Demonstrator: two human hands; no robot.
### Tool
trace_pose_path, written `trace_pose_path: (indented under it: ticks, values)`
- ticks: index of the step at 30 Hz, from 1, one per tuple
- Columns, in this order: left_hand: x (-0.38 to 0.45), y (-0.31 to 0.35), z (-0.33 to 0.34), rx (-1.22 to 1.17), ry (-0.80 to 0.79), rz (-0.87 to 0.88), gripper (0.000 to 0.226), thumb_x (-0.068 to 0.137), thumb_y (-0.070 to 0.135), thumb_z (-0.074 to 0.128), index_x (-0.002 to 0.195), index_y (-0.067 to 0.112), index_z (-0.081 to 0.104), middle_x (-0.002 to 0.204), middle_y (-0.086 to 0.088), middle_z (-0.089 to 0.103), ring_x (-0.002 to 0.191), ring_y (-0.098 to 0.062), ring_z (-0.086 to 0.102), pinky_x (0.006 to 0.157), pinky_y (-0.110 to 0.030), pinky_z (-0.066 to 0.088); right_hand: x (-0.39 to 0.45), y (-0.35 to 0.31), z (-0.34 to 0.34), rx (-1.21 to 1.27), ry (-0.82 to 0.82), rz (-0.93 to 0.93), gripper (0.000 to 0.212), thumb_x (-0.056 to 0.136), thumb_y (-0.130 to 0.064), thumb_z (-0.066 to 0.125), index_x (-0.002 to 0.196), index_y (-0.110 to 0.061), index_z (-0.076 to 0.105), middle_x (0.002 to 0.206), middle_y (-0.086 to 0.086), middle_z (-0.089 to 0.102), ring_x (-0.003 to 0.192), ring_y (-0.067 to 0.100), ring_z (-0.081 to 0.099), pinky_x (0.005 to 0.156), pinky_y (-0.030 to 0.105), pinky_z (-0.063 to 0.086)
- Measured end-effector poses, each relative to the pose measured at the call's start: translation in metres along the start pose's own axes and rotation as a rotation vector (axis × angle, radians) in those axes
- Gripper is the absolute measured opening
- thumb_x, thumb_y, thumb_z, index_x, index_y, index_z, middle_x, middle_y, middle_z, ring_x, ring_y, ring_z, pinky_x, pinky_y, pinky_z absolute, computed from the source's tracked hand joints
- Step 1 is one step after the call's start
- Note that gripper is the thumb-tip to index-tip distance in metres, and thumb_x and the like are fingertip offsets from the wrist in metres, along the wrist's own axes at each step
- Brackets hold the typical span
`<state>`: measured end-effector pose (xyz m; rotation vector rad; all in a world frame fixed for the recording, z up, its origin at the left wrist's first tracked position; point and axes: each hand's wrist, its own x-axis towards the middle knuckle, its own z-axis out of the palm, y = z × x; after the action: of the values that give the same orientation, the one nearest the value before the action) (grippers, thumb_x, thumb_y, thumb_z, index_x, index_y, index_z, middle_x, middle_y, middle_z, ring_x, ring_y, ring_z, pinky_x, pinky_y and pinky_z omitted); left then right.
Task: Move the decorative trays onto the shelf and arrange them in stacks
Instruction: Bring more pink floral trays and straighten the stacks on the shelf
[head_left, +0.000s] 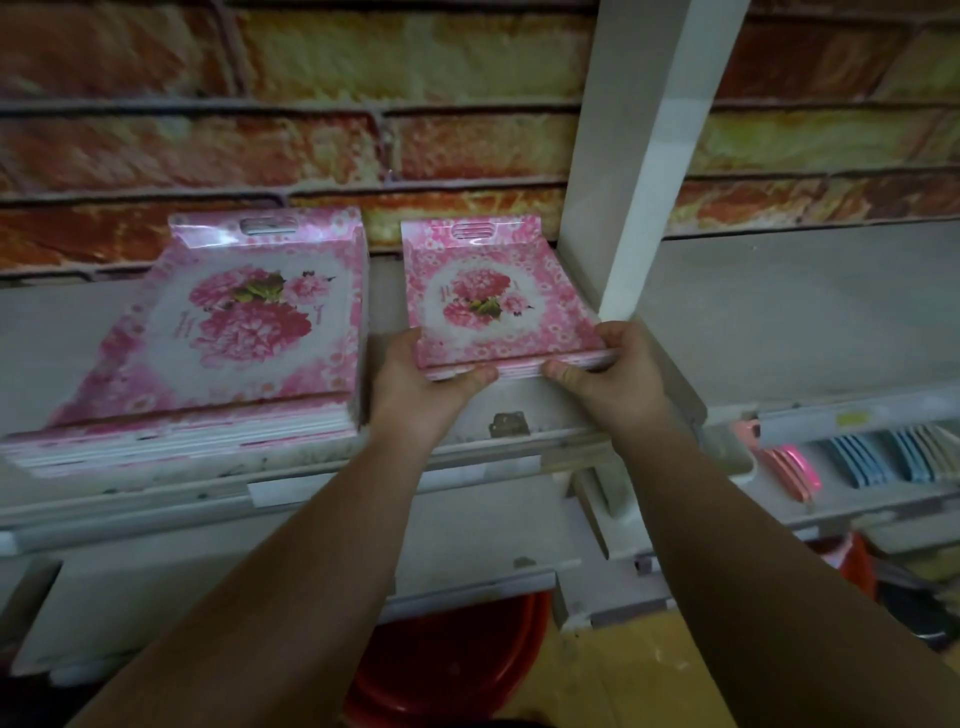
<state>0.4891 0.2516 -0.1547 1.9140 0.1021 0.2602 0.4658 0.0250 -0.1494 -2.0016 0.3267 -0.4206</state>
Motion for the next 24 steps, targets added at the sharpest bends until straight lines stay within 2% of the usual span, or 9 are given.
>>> trace_pose_path:
  ticks: [3, 5, 7, 10, 12, 14, 16, 22, 24]
  values:
    - [-0.008, 0.005, -0.002, 0.026, -0.002, 0.003, 0.077, 0.07, 0.051, 0.099, 0.134, 0.024, 0.065, 0.113, 0.018, 0.069, 0.108, -0.006, 0.066, 0.096, -0.025, 0.05, -0.017, -0.01, 0.011, -0.086, 0.104, -0.055, 0.08, 0.075, -0.048, 0.093, 0.138, -0.018, 0.054, 0.142, 0.01, 0.055, 0.124, 0.03, 0.061, 0.098, 0.037, 0.05]
    - [-0.012, 0.008, -0.004, 0.046, -0.001, 0.026, 0.076, 0.069, 0.061, 0.094, 0.132, 0.03, 0.065, 0.115, 0.02, 0.073, 0.108, -0.004, 0.07, 0.096, -0.029, 0.057, -0.032, -0.021, 0.02, -0.146, 0.135, -0.119, 0.078, 0.082, -0.041, 0.09, 0.143, -0.018, 0.05, 0.155, 0.014, 0.041, 0.138, 0.035, 0.049, 0.104, 0.043, 0.048]
    - [-0.014, 0.013, -0.007, 0.094, -0.015, 0.082, 0.069, 0.074, 0.063, 0.085, 0.132, 0.034, 0.064, 0.116, 0.021, 0.075, 0.109, -0.001, 0.072, 0.097, -0.034, 0.062, -0.04, -0.031, 0.028, -0.208, 0.165, -0.218, 0.075, 0.082, -0.04, 0.089, 0.142, -0.018, 0.05, 0.156, 0.017, 0.041, 0.144, 0.04, 0.041, 0.113, 0.054, 0.048]
    - [-0.022, 0.03, -0.018, 0.15, -0.02, 0.144, 0.065, 0.086, 0.05, 0.078, 0.143, 0.031, 0.057, 0.124, 0.02, 0.066, 0.111, -0.002, 0.067, 0.1, -0.03, 0.059, -0.041, -0.041, 0.035, -0.253, 0.19, -0.336, 0.067, 0.081, -0.035, 0.088, 0.135, -0.021, 0.051, 0.148, 0.015, 0.044, 0.137, 0.043, 0.045, 0.108, 0.061, 0.049]
    - [-0.028, 0.037, -0.029, 0.133, -0.002, 0.167, 0.062, 0.089, 0.049, 0.074, 0.145, 0.031, 0.054, 0.129, 0.016, 0.058, 0.115, -0.007, 0.063, 0.1, -0.031, 0.057, -0.044, -0.05, 0.041, -0.192, 0.133, -0.377, 0.061, 0.085, -0.032, 0.086, 0.136, -0.02, 0.053, 0.153, 0.013, 0.044, 0.143, 0.037, 0.044, 0.114, 0.049, 0.048]
    - [-0.031, 0.042, -0.043, 0.084, 0.022, 0.198, 0.053, 0.085, 0.052, 0.066, 0.134, 0.033, 0.057, 0.13, 0.01, 0.064, 0.112, -0.007, 0.064, 0.097, -0.034, 0.059, -0.051, -0.06, 0.052, -0.115, 0.077, -0.438, 0.053, 0.091, -0.03, 0.082, 0.136, -0.017, 0.058, 0.153, 0.012, 0.049, 0.147, 0.029, 0.043, 0.115, 0.022, 0.036]
    - [-0.03, 0.043, -0.061, 0.076, 0.07, 0.218, 0.038, 0.084, 0.048, 0.063, 0.119, 0.036, 0.059, 0.114, 0.007, 0.068, 0.097, -0.01, 0.069, 0.088, -0.038, 0.061, -0.059, -0.07, 0.068, -0.033, 0.043, -0.48, 0.046, 0.095, -0.031, 0.074, 0.135, -0.015, 0.06, 0.147, 0.009, 0.056, 0.143, 0.02, 0.046, 0.11, 0.004, 0.026]
    - [-0.029, 0.031, -0.111, 0.229, 0.177, 0.358, 0.015, 0.092, 0.033, 0.069, 0.107, 0.033, 0.066, 0.097, 0.011, 0.073, 0.084, -0.007, 0.071, 0.074, -0.035, 0.061, -0.093, -0.096, 0.126, 0.187, -0.106, -0.394, 0.035, 0.105, -0.036, 0.056, 0.136, -0.02, 0.058, 0.136, -0.004, 0.058, 0.121, -0.002, 0.053, 0.103, 0.021, 0.043]
    - [-0.03, 0.023, -0.128, 0.316, 0.279, 0.419, 0.017, 0.09, 0.036, 0.066, 0.105, 0.03, 0.071, 0.093, 0.01, 0.075, 0.087, -0.015, 0.072, 0.073, -0.036, 0.06, -0.103, -0.102, 0.144, 0.242, -0.148, -0.366, 0.035, 0.104, -0.046, 0.052, 0.132, -0.027, 0.055, 0.133, -0.005, 0.058, 0.12, 0.005, 0.057, 0.101, 0.03, 0.047]
